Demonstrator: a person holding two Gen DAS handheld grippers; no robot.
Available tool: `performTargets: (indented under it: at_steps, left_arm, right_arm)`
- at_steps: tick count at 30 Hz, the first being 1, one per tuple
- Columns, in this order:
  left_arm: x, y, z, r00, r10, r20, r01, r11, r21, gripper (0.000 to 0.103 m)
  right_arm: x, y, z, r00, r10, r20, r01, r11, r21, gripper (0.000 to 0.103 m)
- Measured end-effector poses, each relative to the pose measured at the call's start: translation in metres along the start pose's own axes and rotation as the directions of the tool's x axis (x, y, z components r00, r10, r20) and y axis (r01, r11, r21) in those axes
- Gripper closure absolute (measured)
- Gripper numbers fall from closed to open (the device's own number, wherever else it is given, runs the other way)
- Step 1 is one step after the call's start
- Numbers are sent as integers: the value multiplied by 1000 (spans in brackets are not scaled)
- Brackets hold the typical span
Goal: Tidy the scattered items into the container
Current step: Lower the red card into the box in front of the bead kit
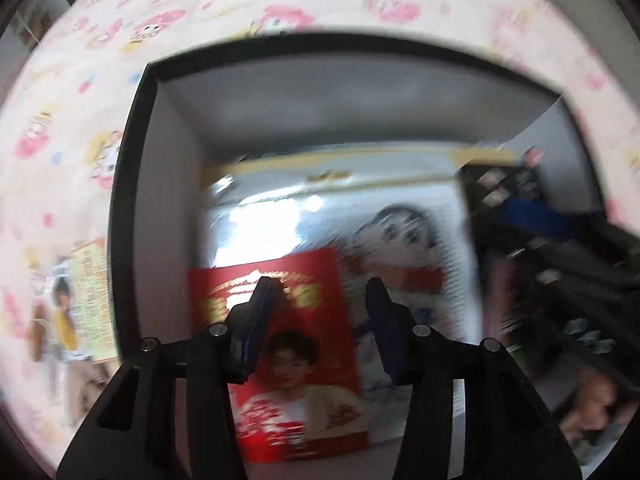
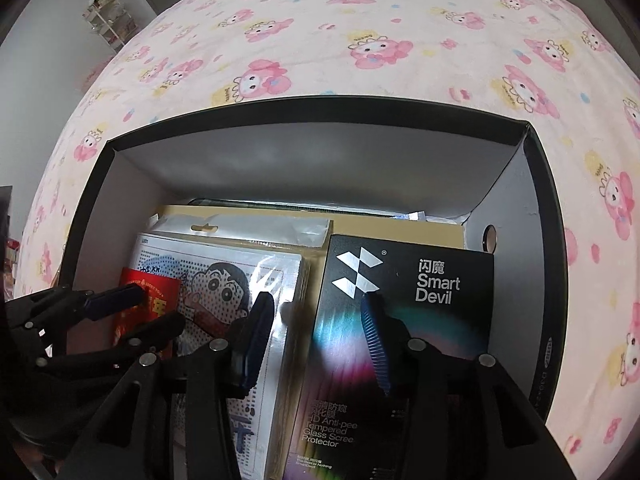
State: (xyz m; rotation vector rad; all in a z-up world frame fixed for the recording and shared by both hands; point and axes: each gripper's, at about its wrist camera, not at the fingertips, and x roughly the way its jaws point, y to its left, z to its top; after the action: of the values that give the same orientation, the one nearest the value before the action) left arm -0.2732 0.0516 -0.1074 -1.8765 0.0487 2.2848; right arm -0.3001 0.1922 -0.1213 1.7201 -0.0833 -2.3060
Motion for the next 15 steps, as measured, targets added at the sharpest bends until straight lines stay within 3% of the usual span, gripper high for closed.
performTargets:
  at_steps: [4,7,10,15]
  left_arm:
    - [3,4,18,998,-6,65,10,999,-50,56]
    - [17,8,18,998,54,9,-54,998,-44,54]
    - [18,10,13,998,64,-22,-65,997,-32,53]
    - [17,4,4,994,63,-93,-61,998,21,51]
  right_arm:
    - [0,3,0,999,-37,8,37,999,-26,62]
    - [3,4,-1,997,-76,11,77,996,-53,62]
    - [5,7,-2,997,-83,5,83,994,-71,58]
    - [2,11,-6,999,-16,-32,13,996,-93,57]
